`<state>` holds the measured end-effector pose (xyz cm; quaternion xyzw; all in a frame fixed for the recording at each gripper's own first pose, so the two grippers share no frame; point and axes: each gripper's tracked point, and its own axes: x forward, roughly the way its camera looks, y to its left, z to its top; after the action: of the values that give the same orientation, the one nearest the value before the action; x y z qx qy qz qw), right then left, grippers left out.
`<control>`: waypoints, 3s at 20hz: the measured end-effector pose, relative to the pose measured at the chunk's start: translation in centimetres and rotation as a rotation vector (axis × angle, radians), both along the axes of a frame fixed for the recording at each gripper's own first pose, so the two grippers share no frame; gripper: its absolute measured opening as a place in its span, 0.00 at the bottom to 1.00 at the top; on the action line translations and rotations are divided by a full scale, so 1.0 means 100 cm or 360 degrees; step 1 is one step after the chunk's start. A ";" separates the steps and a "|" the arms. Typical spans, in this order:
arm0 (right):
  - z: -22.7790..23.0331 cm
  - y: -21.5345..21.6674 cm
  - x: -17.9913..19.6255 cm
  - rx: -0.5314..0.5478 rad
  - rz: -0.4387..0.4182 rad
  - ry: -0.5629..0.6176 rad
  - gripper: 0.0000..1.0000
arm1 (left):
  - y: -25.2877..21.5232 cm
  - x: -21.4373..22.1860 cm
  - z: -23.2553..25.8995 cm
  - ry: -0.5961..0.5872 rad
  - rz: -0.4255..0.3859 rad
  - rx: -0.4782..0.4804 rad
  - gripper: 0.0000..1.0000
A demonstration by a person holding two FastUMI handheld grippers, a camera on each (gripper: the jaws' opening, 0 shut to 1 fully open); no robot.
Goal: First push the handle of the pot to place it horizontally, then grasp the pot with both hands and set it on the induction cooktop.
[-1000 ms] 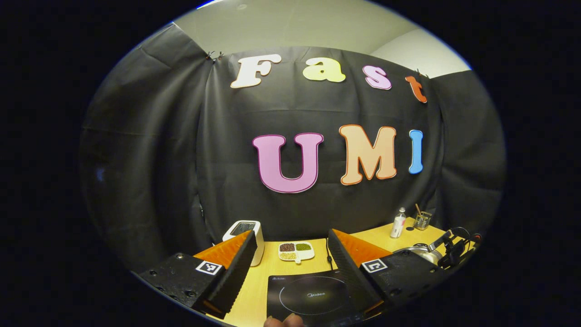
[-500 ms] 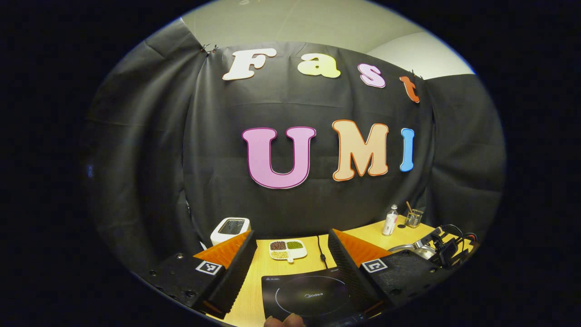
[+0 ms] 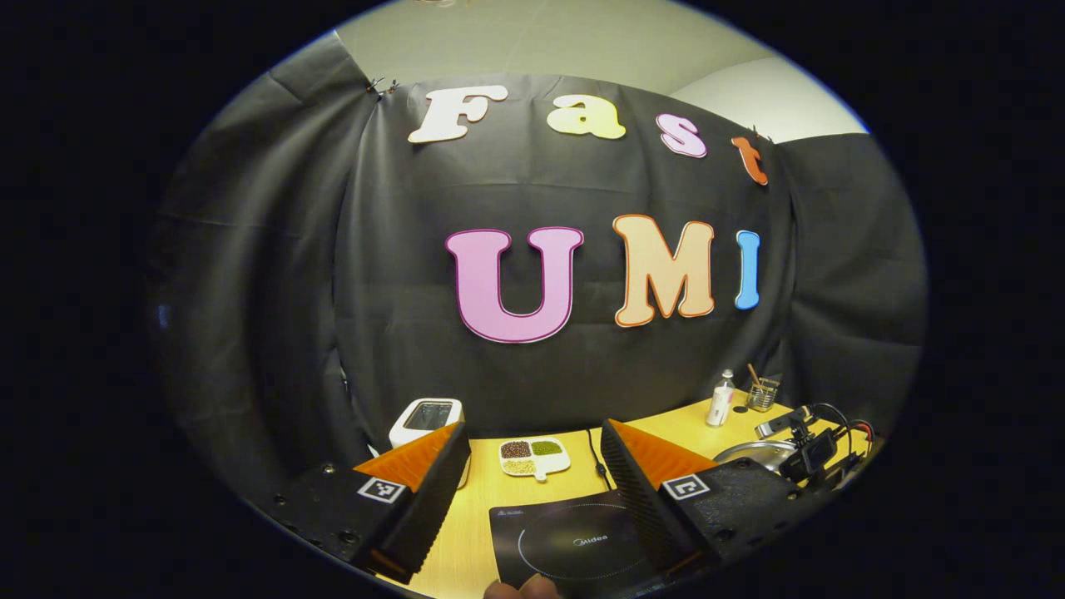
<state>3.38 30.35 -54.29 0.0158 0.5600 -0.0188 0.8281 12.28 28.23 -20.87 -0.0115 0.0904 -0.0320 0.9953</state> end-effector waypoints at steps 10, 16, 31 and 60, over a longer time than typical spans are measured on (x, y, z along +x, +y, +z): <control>0.036 -0.011 0.016 0.0052 0.0036 -0.0184 0.03 | -0.021 0.003 -0.005 0.0062 -0.0054 -0.0025 0.96; 0.059 -0.077 0.033 -0.0046 -0.0014 -0.0327 0.08 | -0.070 0.001 -0.018 0.0168 -0.0157 -0.0040 0.96; 0.052 -0.248 0.106 -0.0056 0.0186 -0.0417 0.77 | -0.233 -0.025 -0.133 0.0810 -0.0080 -0.0175 0.99; -0.032 -0.280 0.115 0.0229 0.0097 -0.0088 0.58 | -0.264 -0.021 -0.293 0.1468 0.0131 -0.0063 0.72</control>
<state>14.88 2.32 -57.50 0.0588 0.5371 0.0472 0.8401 10.18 1.83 -50.18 -0.0473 0.5225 0.0144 0.8512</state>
